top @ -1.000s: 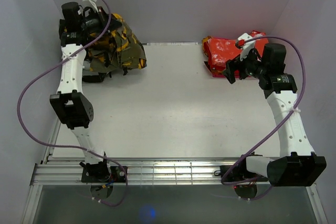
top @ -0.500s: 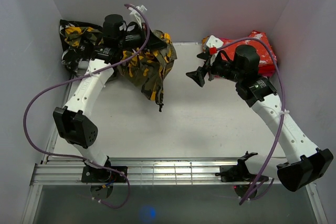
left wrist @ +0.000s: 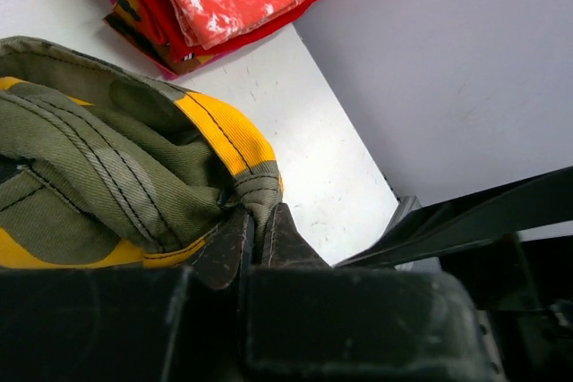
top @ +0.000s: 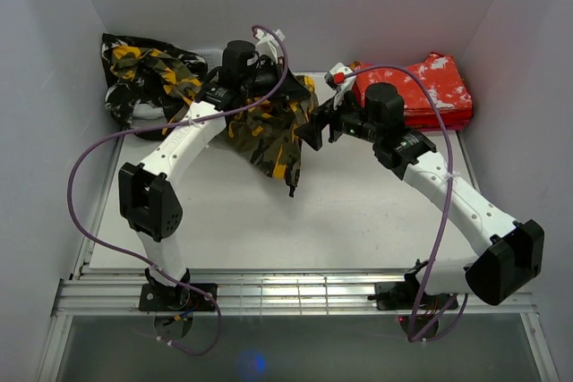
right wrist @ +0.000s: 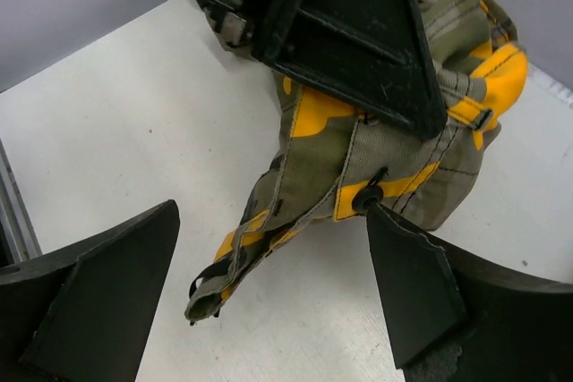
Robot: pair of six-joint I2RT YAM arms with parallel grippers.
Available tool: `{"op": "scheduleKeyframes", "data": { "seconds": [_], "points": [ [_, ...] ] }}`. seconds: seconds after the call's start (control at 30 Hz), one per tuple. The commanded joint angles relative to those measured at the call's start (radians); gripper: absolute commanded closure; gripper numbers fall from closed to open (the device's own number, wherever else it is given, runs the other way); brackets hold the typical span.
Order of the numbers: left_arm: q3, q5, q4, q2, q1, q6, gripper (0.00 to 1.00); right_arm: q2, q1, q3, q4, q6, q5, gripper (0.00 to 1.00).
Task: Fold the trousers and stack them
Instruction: Move the trousers to the center of the board
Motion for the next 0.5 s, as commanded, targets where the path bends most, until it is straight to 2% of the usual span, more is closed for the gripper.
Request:
{"op": "scheduleKeyframes", "data": {
  "seconds": [0.0,0.17,0.27,0.37,0.4,0.43,0.47],
  "points": [
    [0.085,-0.027,0.066,-0.008,-0.017,-0.054,1.0,0.057,0.012,0.004,0.064,0.083,0.116,0.1],
    [0.105,-0.018,0.085,0.002,-0.025,-0.089,1.0,0.138,0.03,0.038,0.09,0.118,0.288,0.09],
    [0.108,-0.017,0.079,0.001,-0.025,-0.097,1.0,0.184,0.03,0.067,0.09,0.124,0.328,0.0],
    [0.108,-0.003,0.082,-0.01,-0.022,-0.106,1.0,0.201,0.03,0.076,0.109,0.134,0.34,0.54],
    [0.105,-0.001,0.076,-0.016,-0.018,-0.107,1.0,0.203,0.03,0.084,0.109,0.134,0.34,0.81],
    [0.098,-0.003,0.071,-0.025,-0.002,-0.106,0.98,0.2,0.03,0.087,0.106,0.129,0.338,0.91],
    [0.087,0.003,0.071,-0.051,0.017,-0.116,0.93,0.195,0.03,0.09,0.106,0.117,0.337,0.92]
  ]
}}
